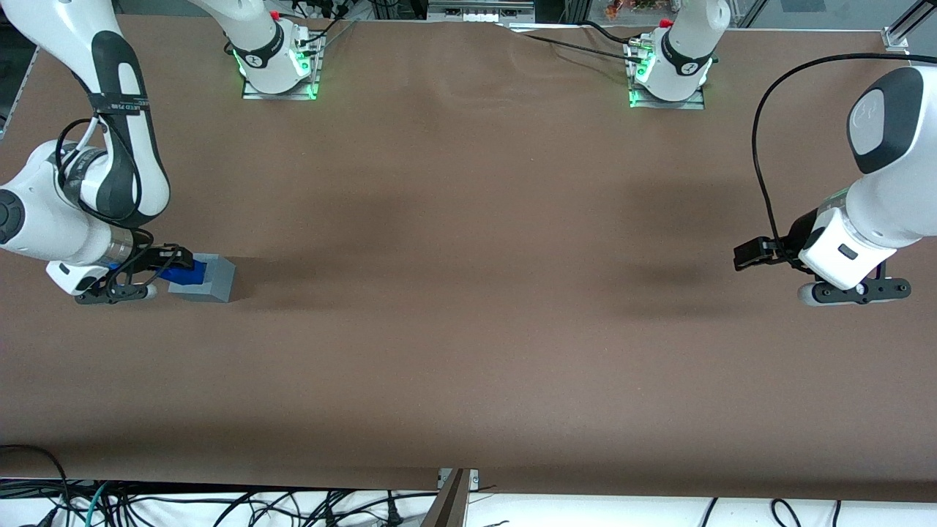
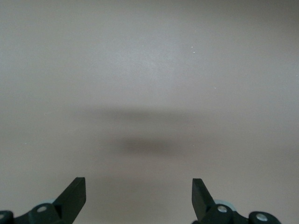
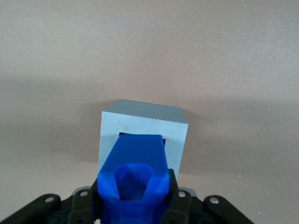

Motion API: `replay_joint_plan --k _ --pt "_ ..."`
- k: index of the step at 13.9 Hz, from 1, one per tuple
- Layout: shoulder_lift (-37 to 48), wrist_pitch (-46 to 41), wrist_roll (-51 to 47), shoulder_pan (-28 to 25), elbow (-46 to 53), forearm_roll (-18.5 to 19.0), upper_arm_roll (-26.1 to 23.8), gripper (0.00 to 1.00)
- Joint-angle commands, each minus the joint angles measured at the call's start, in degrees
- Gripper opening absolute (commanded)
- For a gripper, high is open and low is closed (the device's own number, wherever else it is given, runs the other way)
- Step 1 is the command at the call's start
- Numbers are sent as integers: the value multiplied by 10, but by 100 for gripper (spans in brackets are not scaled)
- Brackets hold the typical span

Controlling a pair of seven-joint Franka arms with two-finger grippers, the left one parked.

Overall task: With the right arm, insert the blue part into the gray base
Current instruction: 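Lower the blue block into the gray base's square hole, pressing down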

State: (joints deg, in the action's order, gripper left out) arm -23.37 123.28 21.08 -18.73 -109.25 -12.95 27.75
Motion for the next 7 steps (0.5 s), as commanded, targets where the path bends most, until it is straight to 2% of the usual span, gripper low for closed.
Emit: replay_joint_plan --k 1,7 --pt "-11 6 5 5 8 -12 -3 25" --pt "-14 8 -10 4 8 -13 -3 25"
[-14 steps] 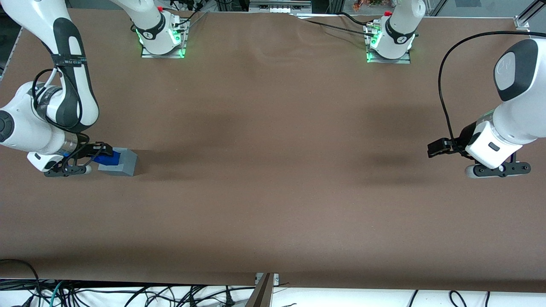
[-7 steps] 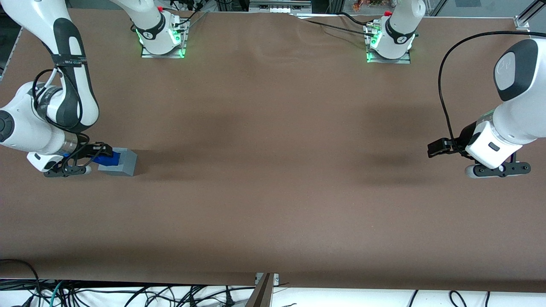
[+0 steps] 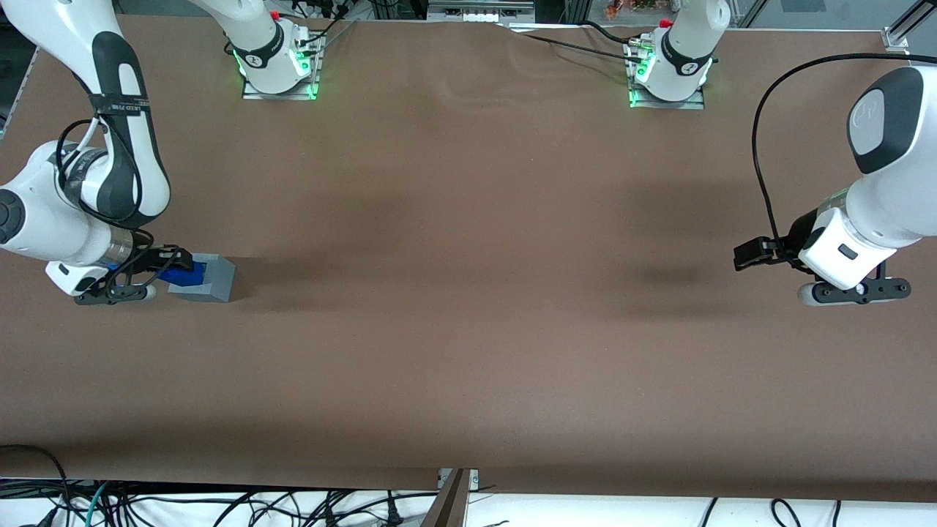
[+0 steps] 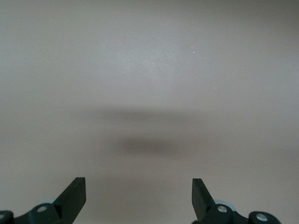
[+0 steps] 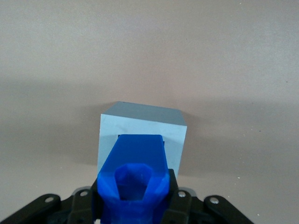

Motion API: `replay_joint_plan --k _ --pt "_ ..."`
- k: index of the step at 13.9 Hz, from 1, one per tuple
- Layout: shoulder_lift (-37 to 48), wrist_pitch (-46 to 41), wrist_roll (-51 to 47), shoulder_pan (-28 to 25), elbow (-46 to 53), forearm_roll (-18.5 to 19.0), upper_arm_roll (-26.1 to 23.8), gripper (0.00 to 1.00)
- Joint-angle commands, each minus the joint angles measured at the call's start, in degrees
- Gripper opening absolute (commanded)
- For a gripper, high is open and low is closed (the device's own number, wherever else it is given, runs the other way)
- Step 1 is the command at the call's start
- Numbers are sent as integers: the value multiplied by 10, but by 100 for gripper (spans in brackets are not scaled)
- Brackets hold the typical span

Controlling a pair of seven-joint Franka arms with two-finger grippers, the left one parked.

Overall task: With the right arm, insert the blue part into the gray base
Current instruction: 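Lower the blue block into the gray base's square hole, pressing down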

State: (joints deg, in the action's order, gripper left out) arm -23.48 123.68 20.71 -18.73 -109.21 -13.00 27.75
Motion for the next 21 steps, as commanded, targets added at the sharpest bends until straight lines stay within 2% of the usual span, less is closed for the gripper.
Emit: replay_joint_plan --k 1,21 --pt "-13 3 -13 3 7 -12 -4 25" --pt "-8 -16 -64 -1 -5 -12 -4 25"
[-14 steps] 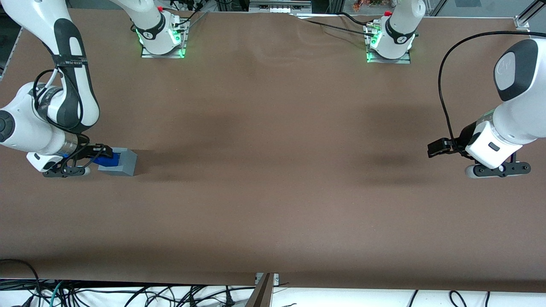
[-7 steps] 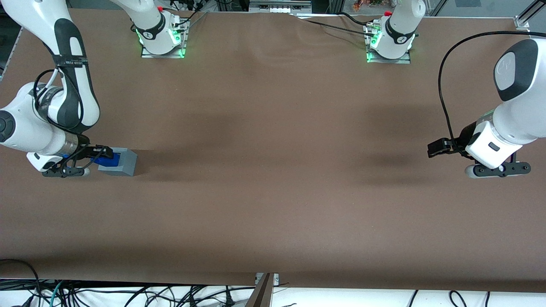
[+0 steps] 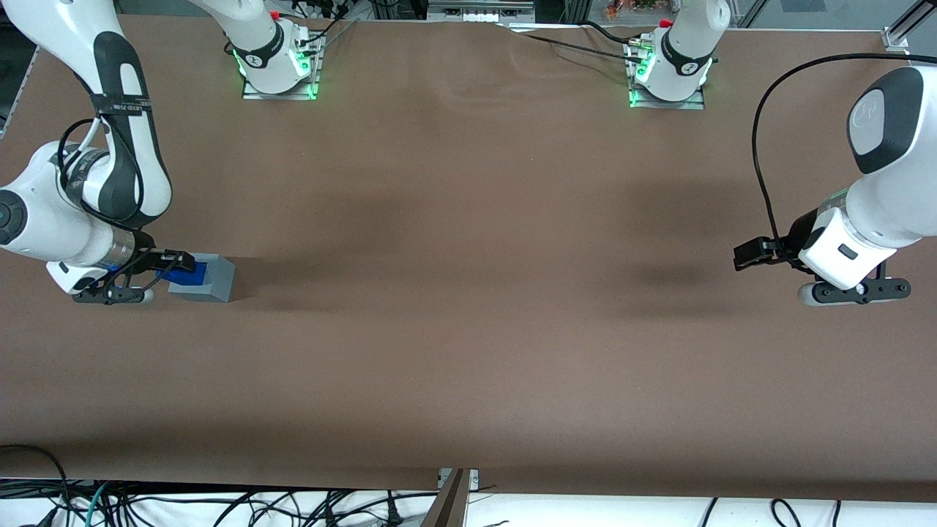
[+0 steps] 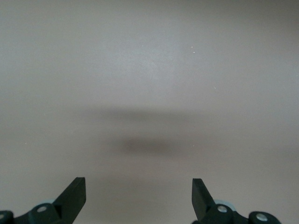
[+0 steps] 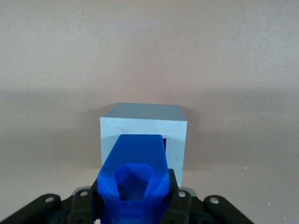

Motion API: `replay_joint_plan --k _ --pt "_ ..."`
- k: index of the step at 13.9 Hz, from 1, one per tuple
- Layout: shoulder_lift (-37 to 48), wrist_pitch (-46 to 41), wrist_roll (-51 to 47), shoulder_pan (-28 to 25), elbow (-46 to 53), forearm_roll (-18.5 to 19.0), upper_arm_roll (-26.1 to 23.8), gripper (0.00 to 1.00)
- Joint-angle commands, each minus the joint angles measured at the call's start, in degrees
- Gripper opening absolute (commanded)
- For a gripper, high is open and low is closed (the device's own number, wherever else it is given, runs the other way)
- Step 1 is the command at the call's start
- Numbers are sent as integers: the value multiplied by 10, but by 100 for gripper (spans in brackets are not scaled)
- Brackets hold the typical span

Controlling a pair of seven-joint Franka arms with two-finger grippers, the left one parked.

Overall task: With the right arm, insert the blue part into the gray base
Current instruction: 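Lower the blue block into the gray base's square hole, pressing down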

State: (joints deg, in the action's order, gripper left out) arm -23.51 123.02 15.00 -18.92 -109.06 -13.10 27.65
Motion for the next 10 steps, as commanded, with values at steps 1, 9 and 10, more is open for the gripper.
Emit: replay_joint_plan --k 1,9,10 --pt "-7 -9 -6 1 -6 -11 -3 25" --pt "-13 -2 -4 1 -4 -9 -3 25" --pt "-13 -2 -4 1 -5 -8 -3 25"
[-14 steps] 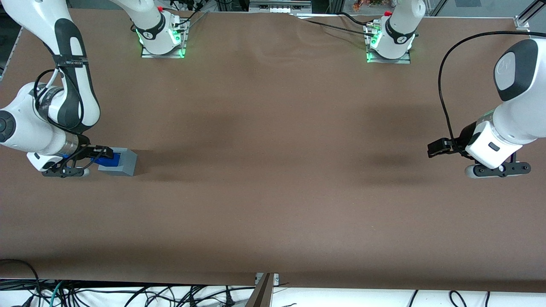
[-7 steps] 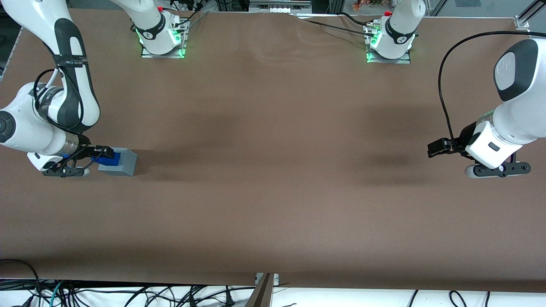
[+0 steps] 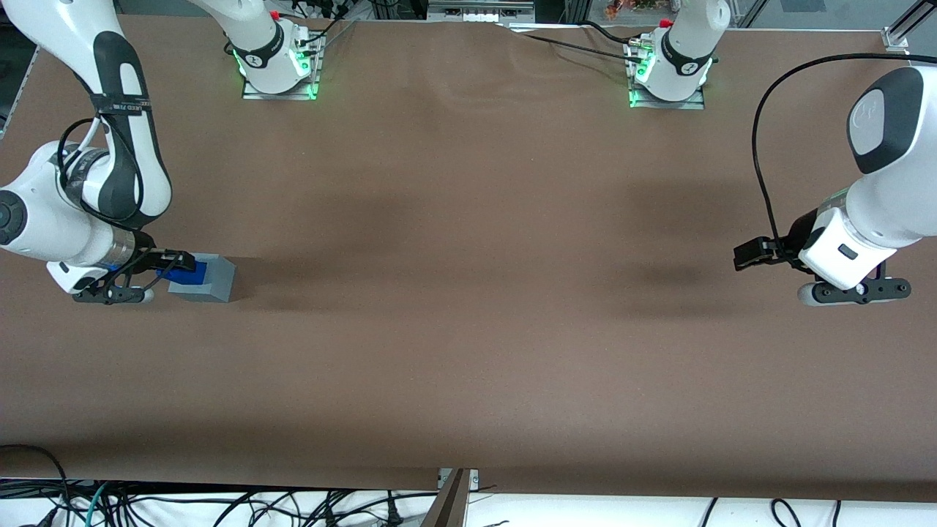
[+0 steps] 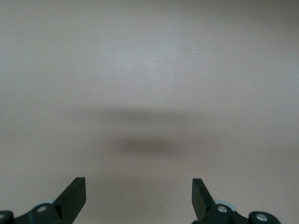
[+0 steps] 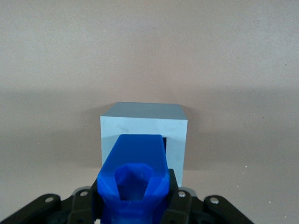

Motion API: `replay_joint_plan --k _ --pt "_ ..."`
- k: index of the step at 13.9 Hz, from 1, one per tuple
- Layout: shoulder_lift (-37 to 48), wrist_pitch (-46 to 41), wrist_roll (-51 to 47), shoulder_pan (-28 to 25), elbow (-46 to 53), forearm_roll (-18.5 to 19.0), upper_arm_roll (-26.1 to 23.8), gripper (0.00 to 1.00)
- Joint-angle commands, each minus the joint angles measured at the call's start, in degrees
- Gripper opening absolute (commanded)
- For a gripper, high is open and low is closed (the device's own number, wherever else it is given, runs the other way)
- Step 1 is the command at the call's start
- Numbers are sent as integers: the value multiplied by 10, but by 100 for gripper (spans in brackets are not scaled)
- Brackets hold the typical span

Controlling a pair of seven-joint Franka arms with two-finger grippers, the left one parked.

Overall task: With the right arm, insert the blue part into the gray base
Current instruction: 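Lower the blue block into the gray base's square hole, pressing down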

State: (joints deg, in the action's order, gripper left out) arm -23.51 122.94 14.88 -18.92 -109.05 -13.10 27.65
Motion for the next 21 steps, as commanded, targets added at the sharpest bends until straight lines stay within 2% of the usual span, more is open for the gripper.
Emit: replay_joint_plan --k 1,7,10,11,13,21 --pt "-11 -5 -4 0 -5 -8 -2 25" --pt "-3 -7 -4 -8 -2 4 -1 22" --pt "14 -14 -4 -8 -2 11 -1 8" --pt "19 -21 -4 -8 -2 12 0 7" --pt "28 -21 -4 -8 -1 32 0 0" --pt "31 -10 -10 -6 -7 39 1 0"
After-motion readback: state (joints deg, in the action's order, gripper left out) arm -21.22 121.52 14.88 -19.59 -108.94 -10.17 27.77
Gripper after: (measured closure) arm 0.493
